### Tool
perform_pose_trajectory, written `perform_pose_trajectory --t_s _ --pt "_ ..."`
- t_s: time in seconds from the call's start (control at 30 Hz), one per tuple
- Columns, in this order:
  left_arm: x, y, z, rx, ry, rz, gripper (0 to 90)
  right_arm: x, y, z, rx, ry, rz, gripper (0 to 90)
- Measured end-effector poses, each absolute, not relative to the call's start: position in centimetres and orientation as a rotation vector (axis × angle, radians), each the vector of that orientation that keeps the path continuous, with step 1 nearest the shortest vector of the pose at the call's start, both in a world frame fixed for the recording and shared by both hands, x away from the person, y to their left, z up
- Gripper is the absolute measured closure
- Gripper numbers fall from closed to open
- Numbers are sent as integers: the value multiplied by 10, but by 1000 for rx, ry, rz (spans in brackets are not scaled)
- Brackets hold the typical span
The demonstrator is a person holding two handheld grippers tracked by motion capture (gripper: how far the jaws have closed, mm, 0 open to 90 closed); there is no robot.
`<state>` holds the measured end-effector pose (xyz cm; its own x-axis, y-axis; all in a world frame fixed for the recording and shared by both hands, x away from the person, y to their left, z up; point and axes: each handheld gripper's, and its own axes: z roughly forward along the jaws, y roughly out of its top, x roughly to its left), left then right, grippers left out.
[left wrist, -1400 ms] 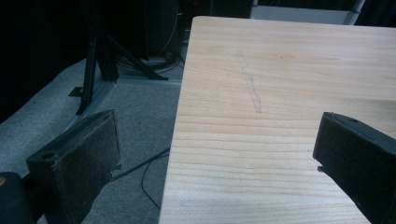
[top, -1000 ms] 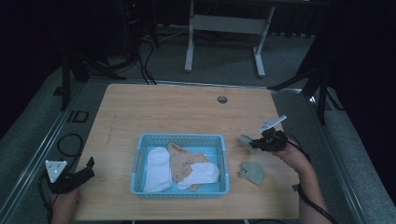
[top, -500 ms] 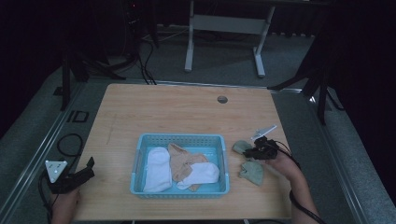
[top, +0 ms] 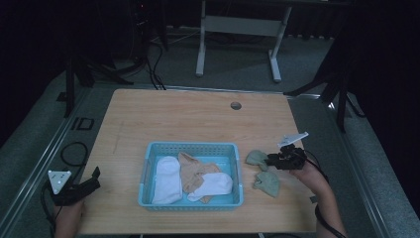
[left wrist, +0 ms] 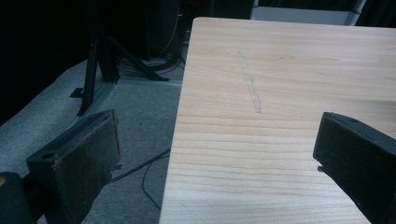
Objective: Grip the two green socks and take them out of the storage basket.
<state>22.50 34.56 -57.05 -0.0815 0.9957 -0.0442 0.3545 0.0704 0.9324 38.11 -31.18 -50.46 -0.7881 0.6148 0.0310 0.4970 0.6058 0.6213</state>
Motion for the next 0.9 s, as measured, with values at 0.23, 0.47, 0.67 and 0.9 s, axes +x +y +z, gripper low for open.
perform_pose_trajectory --t_s 0.23,0.47,0.67,0.9 --pt "225 345 -571 1391 1558 1022 4 377 -335 -508 1025 2552 976 643" --pt "225 346 -571 1392 1559 1022 4 371 -350 -514 1094 2507 1003 552" --pt "225 346 -571 1393 1558 1022 4 366 -360 -520 1162 2476 1034 422" --pt "225 346 -571 1392 1558 1022 4 358 -371 -526 1236 2397 1024 221"
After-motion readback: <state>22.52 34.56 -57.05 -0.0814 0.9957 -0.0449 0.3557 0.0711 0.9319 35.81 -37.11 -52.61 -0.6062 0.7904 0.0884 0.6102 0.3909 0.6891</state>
